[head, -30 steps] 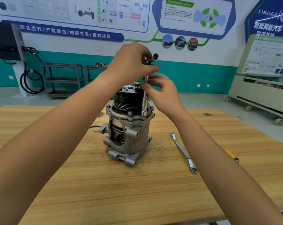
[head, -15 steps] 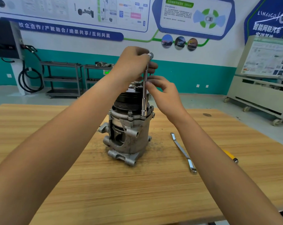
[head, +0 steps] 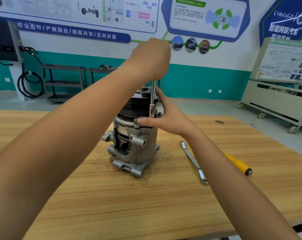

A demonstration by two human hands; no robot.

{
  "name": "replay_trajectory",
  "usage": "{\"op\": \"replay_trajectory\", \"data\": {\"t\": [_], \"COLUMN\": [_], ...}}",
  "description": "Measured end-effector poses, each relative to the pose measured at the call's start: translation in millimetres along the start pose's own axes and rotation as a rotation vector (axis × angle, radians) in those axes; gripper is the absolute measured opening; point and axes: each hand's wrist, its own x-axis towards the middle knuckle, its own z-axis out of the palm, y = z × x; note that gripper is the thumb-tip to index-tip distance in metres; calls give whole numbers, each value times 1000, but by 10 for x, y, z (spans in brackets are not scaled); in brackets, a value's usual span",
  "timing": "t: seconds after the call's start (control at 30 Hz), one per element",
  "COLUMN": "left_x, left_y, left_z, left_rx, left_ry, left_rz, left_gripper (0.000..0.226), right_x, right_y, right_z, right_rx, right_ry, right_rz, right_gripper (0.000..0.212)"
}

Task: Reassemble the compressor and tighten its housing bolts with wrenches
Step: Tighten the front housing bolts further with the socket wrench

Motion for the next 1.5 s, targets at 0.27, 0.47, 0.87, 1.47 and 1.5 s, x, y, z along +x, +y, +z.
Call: {"op": "replay_trajectory", "data": {"t": [0.27, 0.47, 0.87, 1.47, 1.5], "left_x": [-34, 45, 8, -128, -127], "left_y": [108, 185, -153, -182, -201], "left_z": [345, 424, -5, 186, 173], "left_rx": [-737, -957, -839, -1334, -1340], "left_ry": [137, 191, -419, -204, -248], "left_rz": [-230, -268, 39, -7, -18], "left_gripper": [31, 46, 45, 35, 34], "right_x": [-226, -236, -247, -257, -260], "right_y": [151, 214, 286, 295, 294], "right_z": [520, 633, 599, 625, 625], "right_rx": [141, 282, 344, 396, 397], "right_ry": [98, 99, 133, 152, 153], "right_rz": [200, 280, 253, 249, 248], "right_gripper": [134, 140, 133, 134, 134]}}
